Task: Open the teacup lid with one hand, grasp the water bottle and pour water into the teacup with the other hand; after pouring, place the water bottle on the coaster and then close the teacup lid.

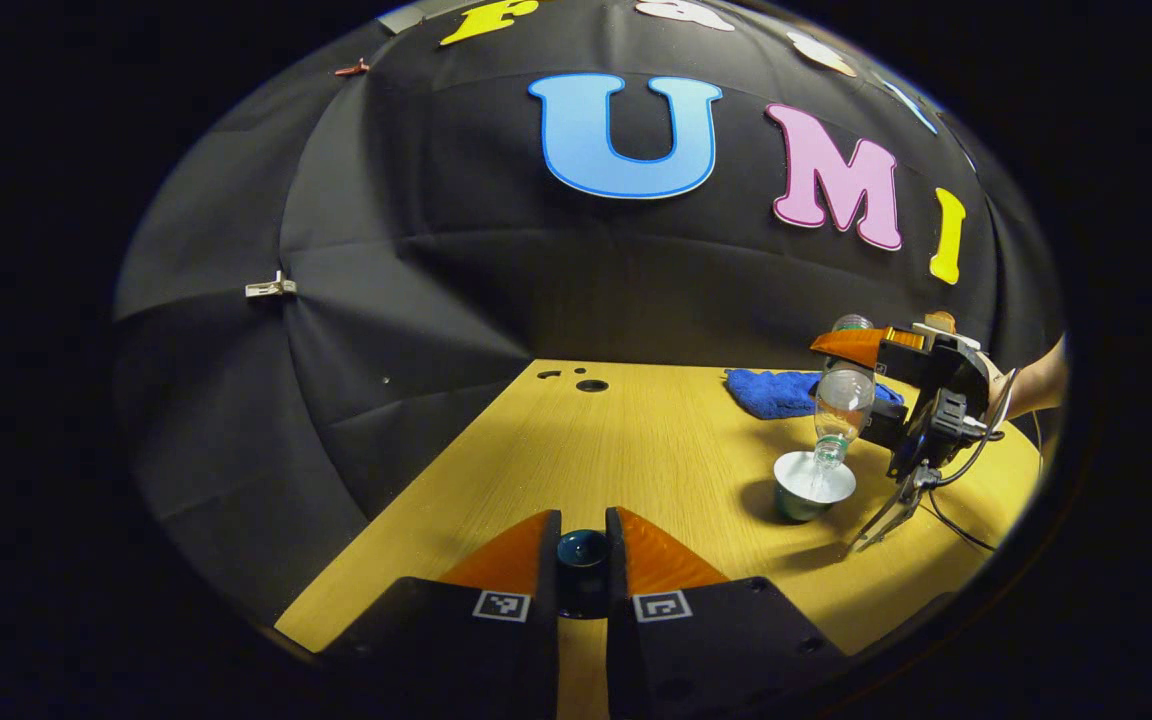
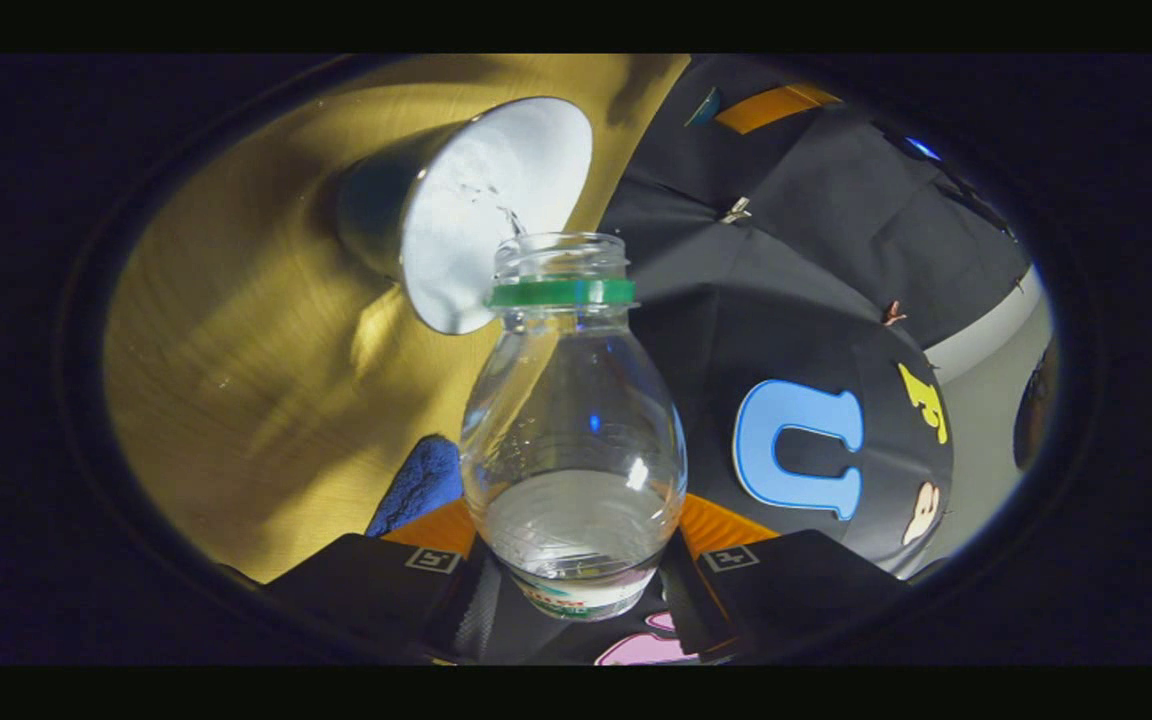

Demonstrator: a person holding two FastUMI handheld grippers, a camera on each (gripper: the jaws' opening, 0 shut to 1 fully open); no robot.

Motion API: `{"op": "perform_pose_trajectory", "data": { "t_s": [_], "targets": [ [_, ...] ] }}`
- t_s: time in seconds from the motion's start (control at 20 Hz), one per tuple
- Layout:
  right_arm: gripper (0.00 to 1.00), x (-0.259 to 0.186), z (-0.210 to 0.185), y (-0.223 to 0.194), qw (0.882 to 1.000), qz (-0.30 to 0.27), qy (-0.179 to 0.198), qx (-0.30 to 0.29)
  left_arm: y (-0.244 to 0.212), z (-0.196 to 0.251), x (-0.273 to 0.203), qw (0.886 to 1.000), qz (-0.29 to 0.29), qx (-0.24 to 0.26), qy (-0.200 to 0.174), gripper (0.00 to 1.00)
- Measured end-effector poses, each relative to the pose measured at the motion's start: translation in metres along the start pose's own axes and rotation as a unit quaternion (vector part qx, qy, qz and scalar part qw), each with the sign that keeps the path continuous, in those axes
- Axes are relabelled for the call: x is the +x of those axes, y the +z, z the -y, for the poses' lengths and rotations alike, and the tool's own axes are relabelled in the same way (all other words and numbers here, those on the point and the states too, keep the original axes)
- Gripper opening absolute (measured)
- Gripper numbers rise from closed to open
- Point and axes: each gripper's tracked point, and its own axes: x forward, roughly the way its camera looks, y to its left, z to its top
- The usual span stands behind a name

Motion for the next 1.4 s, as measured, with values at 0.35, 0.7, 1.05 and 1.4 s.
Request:
{"op": "perform_pose_trajectory", "data": {
  "t_s": [0.35,0.7,1.05,1.4],
  "targets": [
    [0.72,-0.002,0.009,0.015,0.998,0.052,-0.012,-0.043,-0.003,0.001,-0.004,1.000,-0.002,0.000,0.005,0.23],
    [0.72,0.003,0.016,0.018,0.996,0.064,-0.024,-0.050,-0.004,0.005,-0.009,1.000,-0.002,-0.003,0.009,0.23],
    [0.71,0.007,0.018,0.016,0.997,0.061,-0.028,-0.046,-0.003,0.011,-0.015,1.000,0.001,-0.003,0.019,0.23],
    [0.72,0.009,0.018,0.021,0.997,0.065,-0.036,-0.025,-0.005,0.024,-0.025,0.999,-0.005,-0.004,0.038,0.23]
  ]
}}
